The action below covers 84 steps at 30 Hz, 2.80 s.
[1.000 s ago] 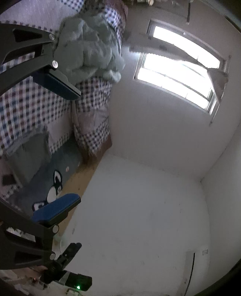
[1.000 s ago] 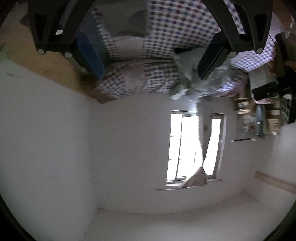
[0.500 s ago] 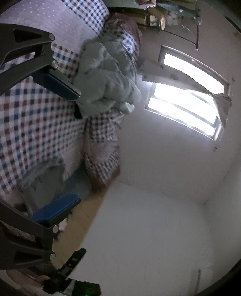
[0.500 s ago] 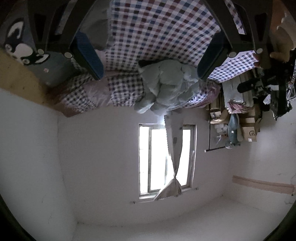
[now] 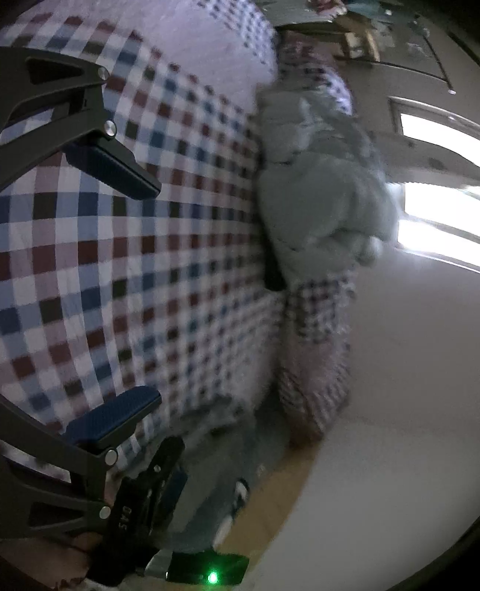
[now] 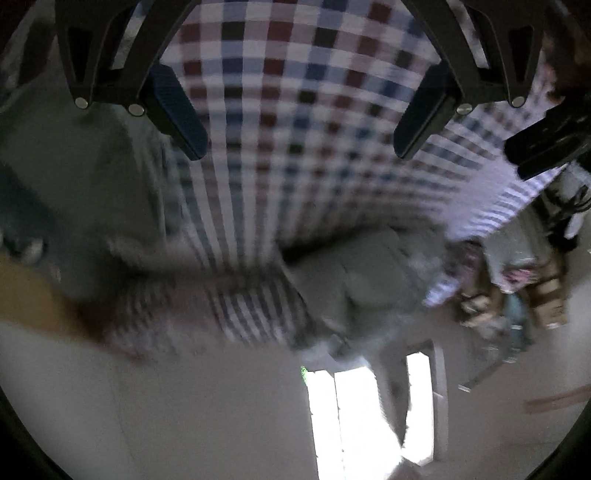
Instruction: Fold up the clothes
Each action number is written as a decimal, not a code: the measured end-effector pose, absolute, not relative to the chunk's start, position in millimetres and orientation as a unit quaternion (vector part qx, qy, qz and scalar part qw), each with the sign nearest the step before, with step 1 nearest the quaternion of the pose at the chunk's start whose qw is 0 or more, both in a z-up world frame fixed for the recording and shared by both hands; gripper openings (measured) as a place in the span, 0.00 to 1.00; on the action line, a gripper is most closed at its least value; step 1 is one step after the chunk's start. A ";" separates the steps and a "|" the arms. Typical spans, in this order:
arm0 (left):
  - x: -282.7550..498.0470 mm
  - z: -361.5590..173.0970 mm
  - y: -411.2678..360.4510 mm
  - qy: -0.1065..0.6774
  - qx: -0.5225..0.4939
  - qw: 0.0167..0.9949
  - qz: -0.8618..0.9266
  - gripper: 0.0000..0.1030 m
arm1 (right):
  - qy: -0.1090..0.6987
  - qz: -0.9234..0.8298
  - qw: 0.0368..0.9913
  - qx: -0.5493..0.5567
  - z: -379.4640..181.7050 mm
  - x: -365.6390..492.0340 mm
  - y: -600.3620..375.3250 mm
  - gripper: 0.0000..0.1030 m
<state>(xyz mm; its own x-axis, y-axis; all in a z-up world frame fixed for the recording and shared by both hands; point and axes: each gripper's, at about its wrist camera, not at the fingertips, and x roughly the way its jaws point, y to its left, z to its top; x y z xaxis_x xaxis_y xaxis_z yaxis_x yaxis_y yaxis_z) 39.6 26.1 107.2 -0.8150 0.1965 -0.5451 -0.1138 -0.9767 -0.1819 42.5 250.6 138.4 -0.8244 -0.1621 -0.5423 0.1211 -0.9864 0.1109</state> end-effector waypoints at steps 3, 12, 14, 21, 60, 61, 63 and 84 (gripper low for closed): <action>18.1 80.8 29.9 -0.049 -0.306 0.054 0.949 0.99 | -0.037 -0.947 0.059 0.312 103.6 16.7 253.8 1.00; -15.2 31.1 21.7 -0.053 -0.354 -0.002 0.934 0.99 | -0.016 -0.942 0.044 0.333 60.1 5.4 255.4 1.00; -14.0 31.5 24.3 -0.044 -0.352 0.000 0.935 0.99 | -0.019 -0.937 0.045 0.347 53.0 0.9 255.0 1.00; -9.3 34.4 28.2 -0.014 -0.345 -0.001 0.939 0.99 | -0.004 -0.934 0.059 0.352 50.5 1.2 250.9 1.00; -26.6 -0.5 31.9 0.005 -0.414 0.011 0.910 1.00 | -0.004 -0.890 0.072 0.450 -1.2 -26.3 233.1 1.00; -27.0 -1.0 31.6 0.003 -0.414 0.011 0.910 1.00 | -0.005 -0.890 0.072 0.451 -1.7 -26.3 233.4 1.00; -27.9 -1.5 30.1 0.001 -0.414 0.013 0.910 1.00 | -0.005 -0.889 0.073 0.452 -2.4 -26.2 233.9 1.00; -26.9 -2.9 27.9 -0.015 -0.415 0.014 0.910 1.00 | -0.008 -0.890 0.072 0.451 -2.5 -26.4 232.8 1.00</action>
<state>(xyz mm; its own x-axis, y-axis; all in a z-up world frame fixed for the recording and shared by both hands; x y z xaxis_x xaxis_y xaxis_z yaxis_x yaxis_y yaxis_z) -26.9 27.9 -2.9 -0.6558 0.0382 -0.7540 -0.0127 -0.9991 -0.0396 -26.4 232.8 -2.5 -0.5834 -0.1357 -0.8008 0.1214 -0.9894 0.0792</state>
